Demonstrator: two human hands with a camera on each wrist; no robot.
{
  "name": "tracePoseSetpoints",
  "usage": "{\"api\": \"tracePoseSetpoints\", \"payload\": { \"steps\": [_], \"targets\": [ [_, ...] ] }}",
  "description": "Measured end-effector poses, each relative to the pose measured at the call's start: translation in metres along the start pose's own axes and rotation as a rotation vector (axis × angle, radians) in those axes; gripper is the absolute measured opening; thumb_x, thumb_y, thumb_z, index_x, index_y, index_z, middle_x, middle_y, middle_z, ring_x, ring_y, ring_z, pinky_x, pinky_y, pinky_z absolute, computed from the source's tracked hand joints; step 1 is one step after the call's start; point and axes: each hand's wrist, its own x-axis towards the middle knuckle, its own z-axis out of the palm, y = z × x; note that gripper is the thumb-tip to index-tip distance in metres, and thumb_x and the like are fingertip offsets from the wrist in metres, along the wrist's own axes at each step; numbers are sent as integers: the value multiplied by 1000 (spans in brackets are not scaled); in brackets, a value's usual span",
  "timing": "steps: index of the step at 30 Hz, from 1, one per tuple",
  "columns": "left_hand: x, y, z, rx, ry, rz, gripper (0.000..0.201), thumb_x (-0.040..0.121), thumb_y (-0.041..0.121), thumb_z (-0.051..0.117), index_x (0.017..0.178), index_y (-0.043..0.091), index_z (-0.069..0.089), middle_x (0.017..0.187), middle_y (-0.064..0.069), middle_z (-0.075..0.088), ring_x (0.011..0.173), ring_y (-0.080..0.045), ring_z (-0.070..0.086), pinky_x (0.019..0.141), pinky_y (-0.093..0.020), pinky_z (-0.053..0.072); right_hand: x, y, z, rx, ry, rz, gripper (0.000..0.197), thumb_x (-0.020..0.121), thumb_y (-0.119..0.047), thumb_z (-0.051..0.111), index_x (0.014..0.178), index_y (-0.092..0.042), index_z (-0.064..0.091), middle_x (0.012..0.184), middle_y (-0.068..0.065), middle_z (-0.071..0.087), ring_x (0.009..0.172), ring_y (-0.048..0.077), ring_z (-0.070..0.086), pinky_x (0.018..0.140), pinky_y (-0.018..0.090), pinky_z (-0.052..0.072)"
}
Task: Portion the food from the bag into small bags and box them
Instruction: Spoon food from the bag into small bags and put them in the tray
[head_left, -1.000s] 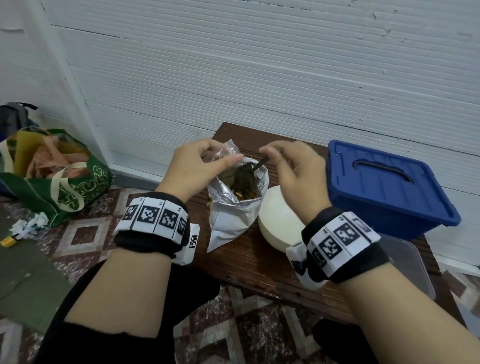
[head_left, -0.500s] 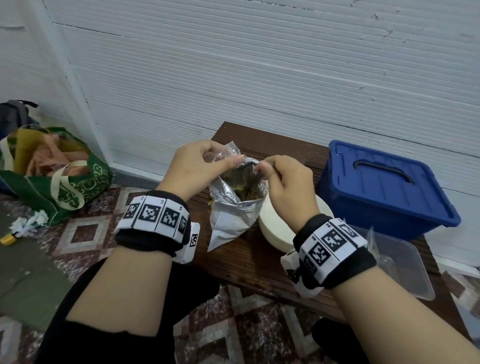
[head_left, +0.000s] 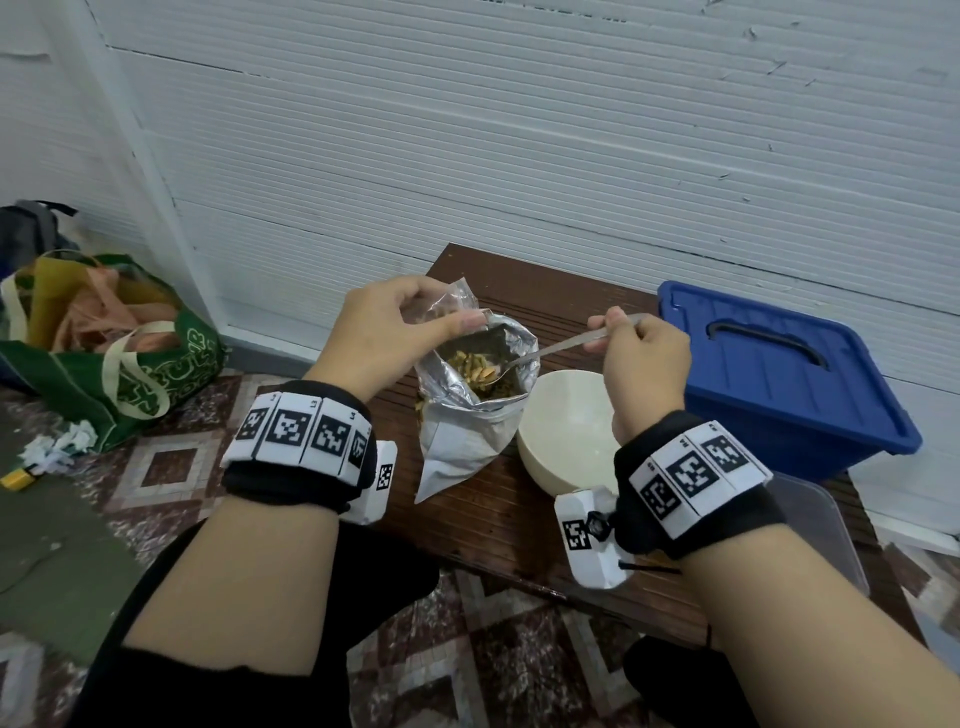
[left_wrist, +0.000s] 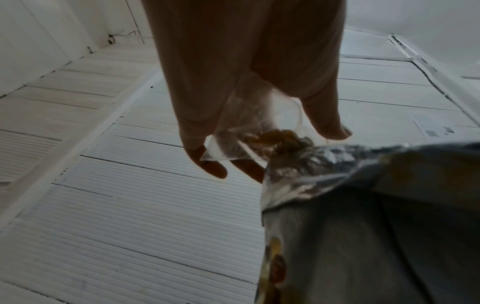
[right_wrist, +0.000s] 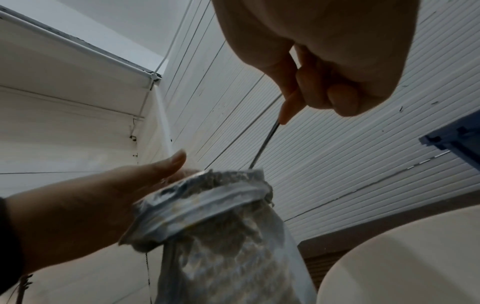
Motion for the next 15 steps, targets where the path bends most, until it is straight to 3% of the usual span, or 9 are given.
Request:
{"api": "tracePoseSetpoints", "payload": {
  "steps": [2, 7, 11, 15],
  "targets": [
    [0, 0, -3, 12, 0, -1, 35, 62, 56, 74, 89, 34, 68, 92, 16, 68, 91, -1, 63, 80, -21, 50, 5, -3, -6, 6, 18, 14, 35, 98, -19, 48, 69, -10, 65, 68, -13, 64, 61, -12, 54, 55, 4, 36],
    [0, 0, -8, 64, -21, 7, 31, 69, 45, 78, 94, 34, 64, 90, 24, 60, 83, 14, 53, 68, -5, 38, 15, -19, -21, 57, 77, 28, 36, 98, -17, 47, 67, -11, 64, 66, -12, 63, 61, -3, 52, 55, 8, 39],
    [0, 0, -5, 69, -69, -4, 35, 65, 41, 82, 94, 36, 63, 92, 25, 61, 88, 13, 55, 70, -4, 39, 22, -32, -26, 73, 82, -7, 38, 97, -16, 47, 63, -13, 64, 63, -13, 62, 66, 3, 54, 59, 14, 40],
    [2, 0, 1, 80, -115, 4, 45, 61, 42, 83, 100, 33, 63, 96, 22, 63, 97, 4, 59, 77, -9, 41, 22, -37, -16, 18, 18, -46, 43, 98, -18, 47, 57, -17, 60, 66, -14, 63, 71, 0, 56, 62, 15, 39]
  ]
}}
